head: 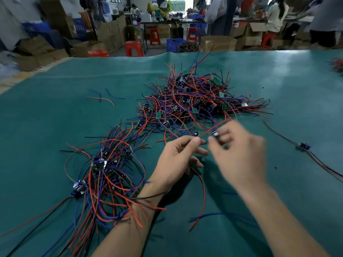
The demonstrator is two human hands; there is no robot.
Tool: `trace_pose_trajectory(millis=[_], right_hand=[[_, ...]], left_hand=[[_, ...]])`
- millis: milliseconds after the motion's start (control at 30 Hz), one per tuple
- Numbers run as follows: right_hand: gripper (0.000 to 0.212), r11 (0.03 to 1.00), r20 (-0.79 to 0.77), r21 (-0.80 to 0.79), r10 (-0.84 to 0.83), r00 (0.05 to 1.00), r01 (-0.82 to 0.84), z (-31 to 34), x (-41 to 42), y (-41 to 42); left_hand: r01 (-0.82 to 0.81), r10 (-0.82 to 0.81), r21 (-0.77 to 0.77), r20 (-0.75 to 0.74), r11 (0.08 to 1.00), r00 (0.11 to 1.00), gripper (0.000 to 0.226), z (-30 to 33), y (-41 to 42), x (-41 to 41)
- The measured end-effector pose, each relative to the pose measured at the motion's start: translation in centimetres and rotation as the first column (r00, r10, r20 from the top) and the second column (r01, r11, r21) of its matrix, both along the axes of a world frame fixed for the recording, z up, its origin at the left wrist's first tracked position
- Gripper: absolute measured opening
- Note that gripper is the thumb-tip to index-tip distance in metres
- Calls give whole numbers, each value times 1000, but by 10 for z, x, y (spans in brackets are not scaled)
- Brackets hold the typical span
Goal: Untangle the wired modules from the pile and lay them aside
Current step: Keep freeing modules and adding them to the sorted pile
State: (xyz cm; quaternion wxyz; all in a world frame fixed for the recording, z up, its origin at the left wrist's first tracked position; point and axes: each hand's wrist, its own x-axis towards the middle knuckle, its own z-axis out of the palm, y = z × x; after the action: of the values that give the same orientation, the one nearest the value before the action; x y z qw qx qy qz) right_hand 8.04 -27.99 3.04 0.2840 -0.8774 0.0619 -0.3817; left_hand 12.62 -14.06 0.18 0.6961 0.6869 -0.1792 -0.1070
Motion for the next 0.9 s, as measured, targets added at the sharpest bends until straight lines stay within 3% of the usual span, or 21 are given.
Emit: trace_pose_trajectory(millis=[67,100,200,267,367,467,600,733,900], right_hand=[[17,992,-97,-54,109,989,-114,-9,0,13],[17,986,-142,6,166,976,-167,-12,0,13],[18,862,-194,415,397,897,-292,-10,0,1],[10,760,-176,595,439,881,-261,-9,1,-8],[11,727,-156,661,377,913,-187,-9,5,-13],[7,574,-130,787,515,847,-228,-10,5,-5],[7,410,-57,883,578,814,-230,-10,6,-3],[13,204,39,959,591,806,-195,-9,6,0],[10,107,87,981,490,868,-159,-9,8,-1]], left_hand=[[4,-4,-1,28,1000,1000,24,1,1,-1],[-10,11,-9,31,1000,999,23,1,2,-1],[-44,44,-19,21,999,999,17,0,3,0],[-12,12,-4,11,1000,1000,18,0,2,0],[18,-18,-9,-33,1000,999,25,0,0,-1],[52,-52,4,-20,999,998,17,2,0,-1],[71,-71,2,-57,997,996,17,0,1,-2],[100,-102,-31,-53,994,993,34,-2,3,1],[150,-158,-122,-56,981,986,5,-3,5,2]])
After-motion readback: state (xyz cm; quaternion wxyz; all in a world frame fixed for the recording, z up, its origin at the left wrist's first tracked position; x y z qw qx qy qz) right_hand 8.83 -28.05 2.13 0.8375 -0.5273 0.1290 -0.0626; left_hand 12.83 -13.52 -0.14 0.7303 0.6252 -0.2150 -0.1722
